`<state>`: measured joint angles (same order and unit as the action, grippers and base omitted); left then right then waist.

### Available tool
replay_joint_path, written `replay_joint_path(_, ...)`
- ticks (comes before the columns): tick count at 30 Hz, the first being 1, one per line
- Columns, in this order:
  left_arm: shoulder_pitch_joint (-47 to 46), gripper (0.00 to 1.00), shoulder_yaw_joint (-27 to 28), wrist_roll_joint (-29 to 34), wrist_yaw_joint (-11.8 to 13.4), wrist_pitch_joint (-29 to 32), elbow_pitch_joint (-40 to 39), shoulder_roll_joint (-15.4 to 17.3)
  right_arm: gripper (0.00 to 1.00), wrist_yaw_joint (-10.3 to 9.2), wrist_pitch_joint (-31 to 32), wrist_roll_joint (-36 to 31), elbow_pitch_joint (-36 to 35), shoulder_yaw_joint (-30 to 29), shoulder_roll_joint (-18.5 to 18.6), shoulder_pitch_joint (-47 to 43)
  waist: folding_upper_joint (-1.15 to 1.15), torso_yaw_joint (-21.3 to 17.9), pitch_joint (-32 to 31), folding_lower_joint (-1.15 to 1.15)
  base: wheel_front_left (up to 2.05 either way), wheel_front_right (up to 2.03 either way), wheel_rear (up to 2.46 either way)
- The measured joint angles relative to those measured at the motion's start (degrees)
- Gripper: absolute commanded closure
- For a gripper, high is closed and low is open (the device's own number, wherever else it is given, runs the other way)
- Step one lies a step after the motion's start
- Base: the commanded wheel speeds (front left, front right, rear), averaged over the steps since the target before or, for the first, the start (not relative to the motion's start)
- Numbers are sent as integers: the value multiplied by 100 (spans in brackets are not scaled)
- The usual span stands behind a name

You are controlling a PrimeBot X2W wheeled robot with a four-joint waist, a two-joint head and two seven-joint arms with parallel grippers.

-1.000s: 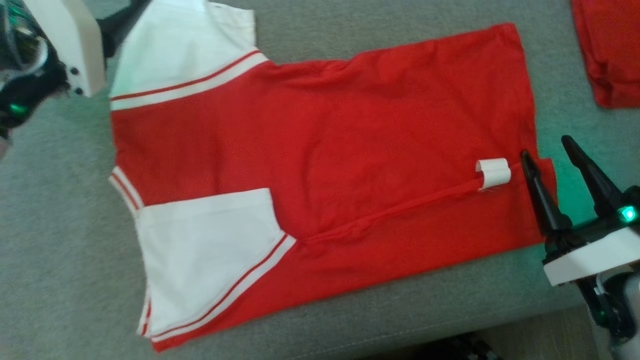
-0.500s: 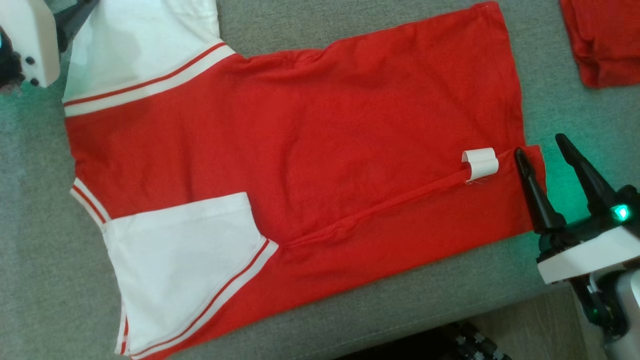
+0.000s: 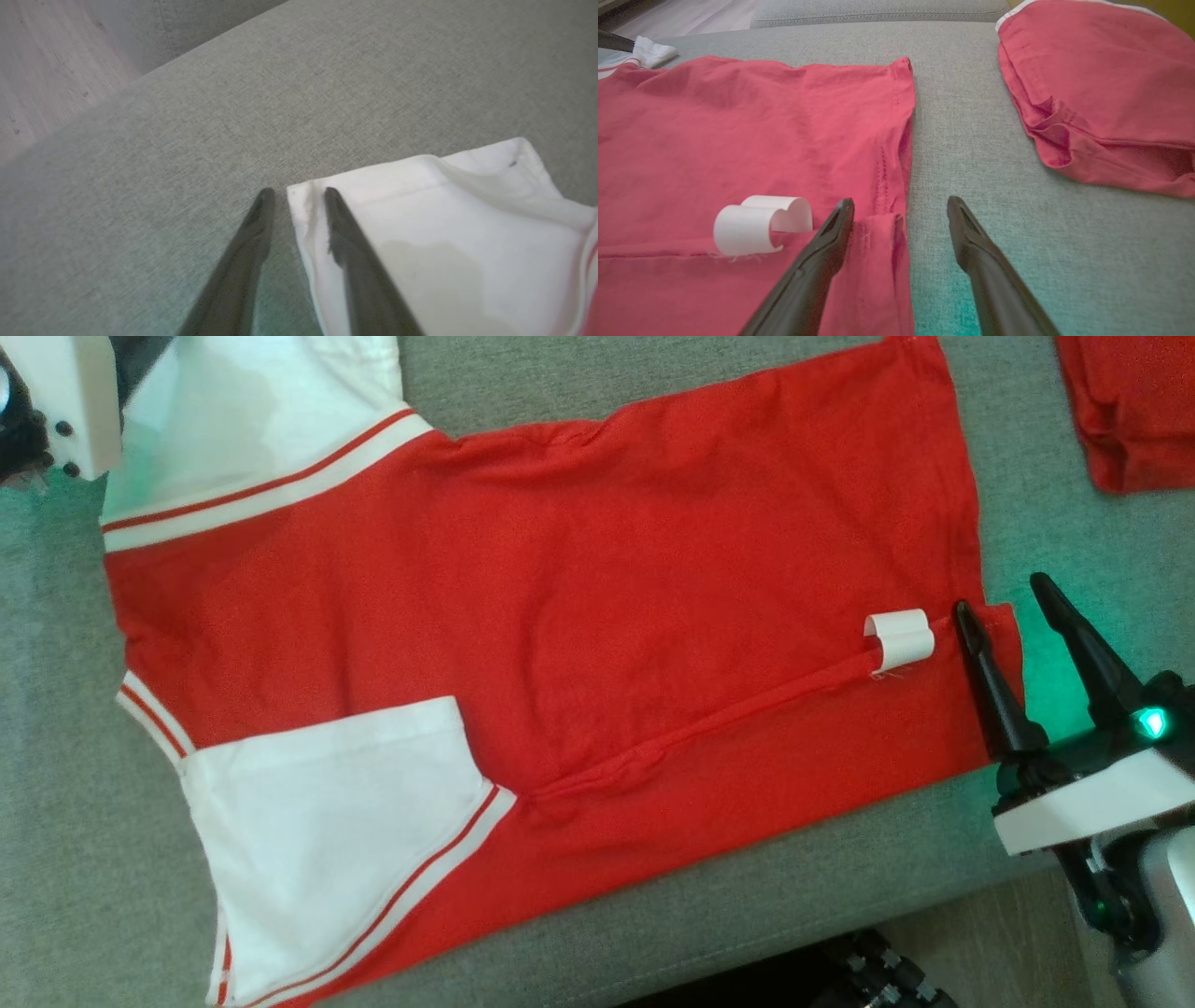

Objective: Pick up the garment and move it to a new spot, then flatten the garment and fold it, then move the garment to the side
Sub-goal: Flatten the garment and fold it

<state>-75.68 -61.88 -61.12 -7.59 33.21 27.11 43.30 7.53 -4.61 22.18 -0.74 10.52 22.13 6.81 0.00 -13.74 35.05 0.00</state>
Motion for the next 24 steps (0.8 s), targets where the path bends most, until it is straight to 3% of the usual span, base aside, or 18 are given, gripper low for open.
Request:
replay_joint_path(1,-32,66,-46,-10,0,-2,-15,15,0,0,0,-1,0,1,-2,-1,0,-8,10,0,0,0,0)
replay_joint_path(2,-51,91,-93,-47,0,-23,-38,36,0,0,0,-1,1,1,-3,-1,0,-17,19,0,0,0,0)
replay_joint_path(3,-54,100,-118,-66,0,-59,-62,55,0,0,0,-1,1,1,-4,1,0,-23,29,0,0,0,0)
replay_joint_path(10,-148,100,-385,-145,0,-263,-181,134,0,0,274,126,2,46,81,564,0,-19,9,0,0,0,0)
replay_joint_path(17,-226,100,-691,-250,0,-466,-320,143,0,0,1655,531,734,442,250,2252,0,59,-76,0,0,0,0)
replay_joint_path(21,-429,100,-816,-269,0,-602,-359,129,0,0,2145,587,1282,713,243,2978,0,176,-71,0,0,0,0)
replay_joint_path(23,-513,100,-880,-330,0,-655,-371,125,10,0,2294,655,1506,822,221,3198,0,223,-62,0,0,0,0)
replay_joint_path(24,-550,100,-912,-338,0,-693,-375,124,29,0,2409,705,1707,915,215,3345,0,254,-42,0,0,0,0)
